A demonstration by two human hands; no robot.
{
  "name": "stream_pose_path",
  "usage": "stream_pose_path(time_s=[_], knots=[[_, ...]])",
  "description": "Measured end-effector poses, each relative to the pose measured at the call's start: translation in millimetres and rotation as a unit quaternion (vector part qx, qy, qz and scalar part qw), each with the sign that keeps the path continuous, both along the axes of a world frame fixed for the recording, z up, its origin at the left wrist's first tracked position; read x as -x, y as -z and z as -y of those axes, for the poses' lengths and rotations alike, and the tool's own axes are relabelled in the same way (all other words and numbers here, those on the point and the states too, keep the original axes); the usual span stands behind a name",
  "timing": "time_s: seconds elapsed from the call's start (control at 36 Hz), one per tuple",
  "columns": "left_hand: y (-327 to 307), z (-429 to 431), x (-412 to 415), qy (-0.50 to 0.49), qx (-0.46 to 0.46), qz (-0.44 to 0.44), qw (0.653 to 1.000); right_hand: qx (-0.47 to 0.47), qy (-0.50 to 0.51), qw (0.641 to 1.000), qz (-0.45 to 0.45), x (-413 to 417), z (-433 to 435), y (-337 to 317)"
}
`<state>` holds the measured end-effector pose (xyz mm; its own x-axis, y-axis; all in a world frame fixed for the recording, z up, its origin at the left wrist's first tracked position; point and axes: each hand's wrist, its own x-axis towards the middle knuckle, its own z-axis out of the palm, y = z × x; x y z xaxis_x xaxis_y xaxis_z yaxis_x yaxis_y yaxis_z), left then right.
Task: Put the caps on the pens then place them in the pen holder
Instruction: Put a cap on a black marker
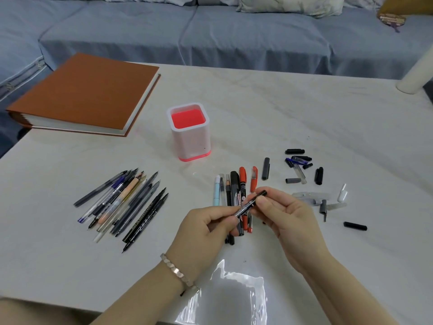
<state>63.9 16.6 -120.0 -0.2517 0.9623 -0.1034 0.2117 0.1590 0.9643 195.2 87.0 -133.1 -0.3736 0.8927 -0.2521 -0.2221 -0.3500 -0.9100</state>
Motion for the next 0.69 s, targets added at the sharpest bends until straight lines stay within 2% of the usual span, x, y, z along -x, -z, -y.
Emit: stream_pose_path(time_s=[0.08,0.14,0.25,0.39,0.44,0.56,0.64,0.69], knots=[[6.6,-1.2,6.3,0.007,-0.031,-0.094,0.995,0.005,0.011,1.0,-0.007,2.0,1.9,1.8],[7.1,-3.2,10.7,0.008,-0.043,-0.125,0.991,0.012,0.02,1.0,-0.018,4.4,3.9,2.2],[5.7,-8.0,17.3,0.005,-0.051,-0.126,0.991,0.016,0.031,0.999,-0.038,11.5,4.0,-1.2],[7.6,-9.3,20.9,-0.01,-0.058,-0.108,0.992,0.018,-0.012,1.0,-0.013,20.4,1.2,-5.7],[10.9,-8.8,26.0,-0.021,-0.045,-0.134,0.99,0.014,-0.009,1.0,-0.002,22.0,-1.4,-6.3],[26.3,-5.6,42.1,-0.031,0.056,-0.237,0.969,-0.022,0.082,0.996,0.042,13.2,-13.3,-8.6],[35.8,5.1,47.5,0.016,0.184,-0.296,0.937,-0.054,0.144,0.985,0.079,2.2,-26.1,-11.9],[40.3,12.1,45.5,0.058,0.23,-0.329,0.914,-0.072,0.17,0.977,0.105,-2.6,-32.3,-12.1]])
